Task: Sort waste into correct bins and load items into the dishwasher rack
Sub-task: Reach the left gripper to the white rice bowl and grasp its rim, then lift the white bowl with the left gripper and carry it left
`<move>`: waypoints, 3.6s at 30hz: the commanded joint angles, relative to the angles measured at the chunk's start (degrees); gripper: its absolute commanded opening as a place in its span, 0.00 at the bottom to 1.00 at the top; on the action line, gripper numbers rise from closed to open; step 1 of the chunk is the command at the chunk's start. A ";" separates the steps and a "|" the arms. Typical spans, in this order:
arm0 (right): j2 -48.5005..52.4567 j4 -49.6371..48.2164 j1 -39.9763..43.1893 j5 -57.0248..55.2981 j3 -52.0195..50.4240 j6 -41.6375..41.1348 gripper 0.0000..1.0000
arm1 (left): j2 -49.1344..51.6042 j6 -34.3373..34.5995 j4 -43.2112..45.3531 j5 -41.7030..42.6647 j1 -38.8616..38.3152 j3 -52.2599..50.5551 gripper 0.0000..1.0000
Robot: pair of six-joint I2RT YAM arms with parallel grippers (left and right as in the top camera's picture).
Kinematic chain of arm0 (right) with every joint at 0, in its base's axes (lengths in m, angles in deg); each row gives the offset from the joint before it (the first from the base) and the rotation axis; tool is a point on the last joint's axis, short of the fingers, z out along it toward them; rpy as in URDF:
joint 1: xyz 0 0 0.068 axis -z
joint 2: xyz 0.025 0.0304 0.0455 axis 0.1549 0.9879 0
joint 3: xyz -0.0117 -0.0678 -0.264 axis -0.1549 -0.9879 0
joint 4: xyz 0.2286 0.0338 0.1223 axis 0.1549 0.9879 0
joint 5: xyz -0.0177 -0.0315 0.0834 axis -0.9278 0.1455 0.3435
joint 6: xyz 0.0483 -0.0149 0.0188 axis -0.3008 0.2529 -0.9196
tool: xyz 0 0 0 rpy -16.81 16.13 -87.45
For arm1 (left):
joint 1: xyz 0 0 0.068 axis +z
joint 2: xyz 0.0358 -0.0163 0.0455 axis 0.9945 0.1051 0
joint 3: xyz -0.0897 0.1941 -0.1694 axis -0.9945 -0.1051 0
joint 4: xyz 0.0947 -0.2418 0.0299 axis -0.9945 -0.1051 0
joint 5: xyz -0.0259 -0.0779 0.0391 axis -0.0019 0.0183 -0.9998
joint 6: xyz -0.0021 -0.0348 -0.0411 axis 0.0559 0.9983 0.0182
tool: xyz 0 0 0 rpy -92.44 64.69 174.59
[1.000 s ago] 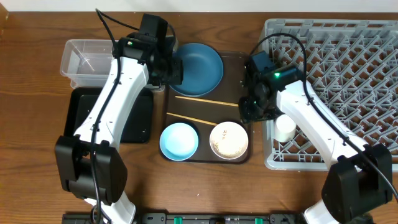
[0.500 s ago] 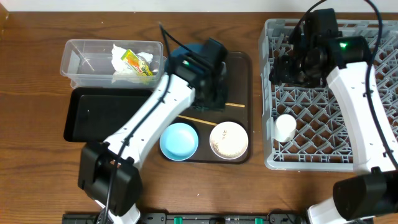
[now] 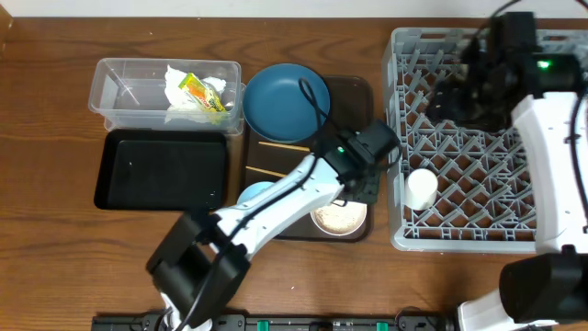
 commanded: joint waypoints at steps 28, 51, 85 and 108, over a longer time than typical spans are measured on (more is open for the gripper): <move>-4.87 2.60 7.06 1.55 0.70 3.02 0.76 | 0.94 -5.25 -2.97 -2.56 -2.27 4.09 0.38; -4.87 3.61 7.06 1.53 0.70 3.50 0.76 | 4.48 -6.84 -1.07 -9.53 -8.57 3.08 0.46; -4.87 3.69 7.06 1.53 0.70 4.33 0.77 | 9.60 -1.88 0.83 -9.79 -6.99 2.97 0.30; -4.87 4.28 7.06 1.51 0.70 4.52 0.77 | 8.04 -3.76 0.81 -8.50 -5.18 3.52 0.06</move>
